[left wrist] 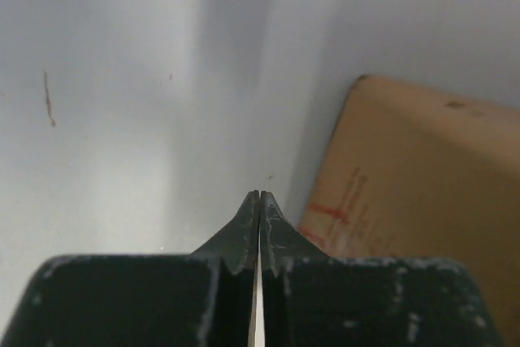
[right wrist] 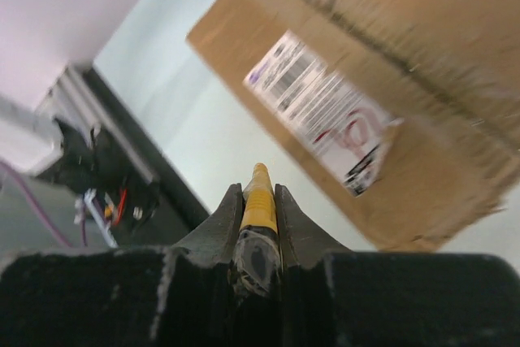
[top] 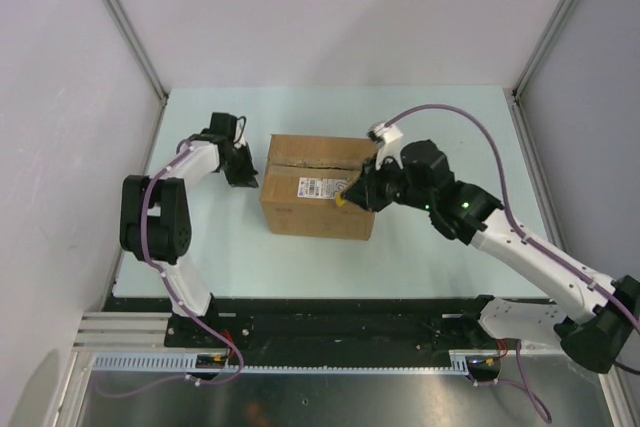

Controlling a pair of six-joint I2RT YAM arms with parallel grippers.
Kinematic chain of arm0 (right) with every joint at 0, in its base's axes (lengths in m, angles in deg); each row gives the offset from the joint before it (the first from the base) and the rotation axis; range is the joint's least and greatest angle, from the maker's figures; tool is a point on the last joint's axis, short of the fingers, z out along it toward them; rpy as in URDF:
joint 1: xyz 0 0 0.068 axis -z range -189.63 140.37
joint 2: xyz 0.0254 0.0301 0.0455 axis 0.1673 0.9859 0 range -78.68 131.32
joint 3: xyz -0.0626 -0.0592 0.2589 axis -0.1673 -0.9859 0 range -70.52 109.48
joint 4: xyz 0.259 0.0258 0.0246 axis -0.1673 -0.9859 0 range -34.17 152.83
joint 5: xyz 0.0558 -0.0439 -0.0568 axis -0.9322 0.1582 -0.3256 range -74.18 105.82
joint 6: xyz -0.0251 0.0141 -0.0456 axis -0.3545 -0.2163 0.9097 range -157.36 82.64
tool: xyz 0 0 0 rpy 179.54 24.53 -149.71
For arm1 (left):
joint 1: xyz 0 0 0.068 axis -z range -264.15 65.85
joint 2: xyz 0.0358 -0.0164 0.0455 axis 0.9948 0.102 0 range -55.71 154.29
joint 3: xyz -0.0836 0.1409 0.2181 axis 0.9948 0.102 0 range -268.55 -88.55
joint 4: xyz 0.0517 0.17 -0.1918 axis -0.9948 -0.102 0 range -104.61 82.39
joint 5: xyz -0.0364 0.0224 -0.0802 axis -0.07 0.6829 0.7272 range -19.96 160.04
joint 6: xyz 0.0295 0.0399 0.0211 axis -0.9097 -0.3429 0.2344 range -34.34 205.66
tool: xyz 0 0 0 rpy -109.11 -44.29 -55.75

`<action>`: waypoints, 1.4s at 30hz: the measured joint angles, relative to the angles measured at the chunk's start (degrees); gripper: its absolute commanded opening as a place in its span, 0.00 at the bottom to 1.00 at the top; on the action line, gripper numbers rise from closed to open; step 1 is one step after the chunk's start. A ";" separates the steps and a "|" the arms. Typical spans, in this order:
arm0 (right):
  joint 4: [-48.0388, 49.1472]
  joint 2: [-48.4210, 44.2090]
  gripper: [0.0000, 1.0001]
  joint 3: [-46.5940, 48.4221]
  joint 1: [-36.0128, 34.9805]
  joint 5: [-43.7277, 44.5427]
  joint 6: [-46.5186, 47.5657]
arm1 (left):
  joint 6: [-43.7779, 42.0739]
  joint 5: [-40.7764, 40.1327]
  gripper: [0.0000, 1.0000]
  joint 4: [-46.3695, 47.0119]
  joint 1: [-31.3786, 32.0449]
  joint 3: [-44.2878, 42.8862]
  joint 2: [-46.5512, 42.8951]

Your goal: Unpack the express box

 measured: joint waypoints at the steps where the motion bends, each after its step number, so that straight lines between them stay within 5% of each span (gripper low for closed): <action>1: -0.85 0.98 0.00 0.00 -0.90 -1.07 0.31 | -0.20 0.68 0.00 -0.17 -0.07 1.51 0.00; 7: -6.64 4.98 0.00 -0.04 -5.55 -2.47 1.53 | -0.90 7.61 0.00 0.39 0.52 8.28 -3.23; 16: -8.63 5.20 0.00 -2.51 -1.97 -2.08 1.33 | -1.81 14.27 0.00 2.95 5.16 19.19 -16.87; 27: -13.29 5.09 0.00 -5.86 1.03 0.92 -0.63 | -1.62 17.29 0.00 6.97 11.89 21.09 -18.84; 31: -13.68 4.83 0.00 -7.39 4.09 4.35 -2.95 | 0.35 16.96 0.00 7.28 7.56 20.94 -21.27; 35: -13.97 4.85 0.00 -7.96 6.56 5.25 -4.15 | 1.29 13.88 0.00 6.60 0.26 14.91 -20.46; 42: -15.30 6.25 0.00 -7.96 8.33 5.57 -5.40 | 1.88 14.95 0.00 10.01 -0.13 -9.92 -3.45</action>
